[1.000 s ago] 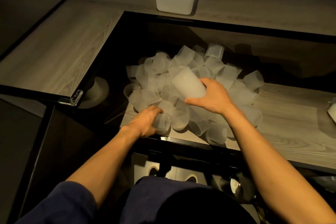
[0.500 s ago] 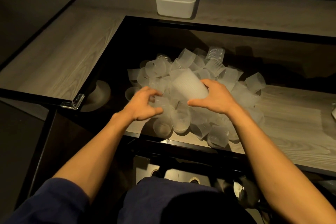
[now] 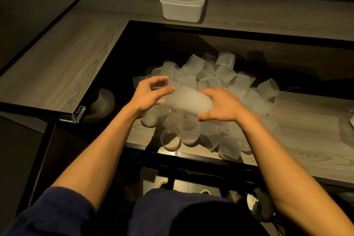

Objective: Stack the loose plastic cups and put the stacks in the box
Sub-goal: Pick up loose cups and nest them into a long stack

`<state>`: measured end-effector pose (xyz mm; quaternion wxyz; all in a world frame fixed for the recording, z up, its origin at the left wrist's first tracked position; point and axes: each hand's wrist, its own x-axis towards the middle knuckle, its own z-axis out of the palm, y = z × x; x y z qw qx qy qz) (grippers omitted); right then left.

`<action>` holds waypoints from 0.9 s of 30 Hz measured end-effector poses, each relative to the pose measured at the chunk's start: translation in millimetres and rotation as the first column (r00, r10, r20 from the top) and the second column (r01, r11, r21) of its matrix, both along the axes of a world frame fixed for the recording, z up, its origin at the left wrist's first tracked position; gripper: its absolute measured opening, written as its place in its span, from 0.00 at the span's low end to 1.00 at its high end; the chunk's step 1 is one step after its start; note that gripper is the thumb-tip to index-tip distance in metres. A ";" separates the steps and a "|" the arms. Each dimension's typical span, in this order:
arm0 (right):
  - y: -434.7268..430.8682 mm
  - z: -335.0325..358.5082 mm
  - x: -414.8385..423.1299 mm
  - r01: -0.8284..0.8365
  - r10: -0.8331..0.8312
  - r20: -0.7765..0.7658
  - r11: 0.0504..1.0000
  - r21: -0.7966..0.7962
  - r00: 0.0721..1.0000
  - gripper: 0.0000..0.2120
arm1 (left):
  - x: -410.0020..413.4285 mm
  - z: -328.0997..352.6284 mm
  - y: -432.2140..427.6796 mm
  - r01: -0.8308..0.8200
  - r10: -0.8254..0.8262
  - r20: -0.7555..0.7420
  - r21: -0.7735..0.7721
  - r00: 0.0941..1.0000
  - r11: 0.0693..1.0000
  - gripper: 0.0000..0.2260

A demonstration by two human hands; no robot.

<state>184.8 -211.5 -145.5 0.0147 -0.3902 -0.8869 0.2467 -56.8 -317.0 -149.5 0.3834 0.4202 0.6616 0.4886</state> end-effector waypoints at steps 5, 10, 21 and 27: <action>2.4 0.2 -1.1 -0.018 0.017 -0.009 0.999 -0.027 1.000 0.38 | 8.3 1.9 10.4 0.156 -0.154 0.027 -0.099 0.988 0.983 0.32; 1.6 -0.9 -3.9 -0.005 0.003 -0.028 0.999 -0.050 1.000 0.40 | 19.0 -5.8 17.4 0.192 -0.194 0.000 -0.114 0.981 0.975 0.32; 6.2 -10.3 -1.7 0.049 -0.052 -0.037 0.996 -0.072 0.998 0.44 | 16.2 -30.8 -11.8 0.092 -0.147 -0.090 -0.447 0.985 0.890 0.16; 0.7 -13.0 1.8 0.058 -0.063 -0.053 0.995 -0.085 0.997 0.45 | 26.5 -68.7 -36.0 0.187 -0.469 -0.213 -0.719 0.857 0.669 0.19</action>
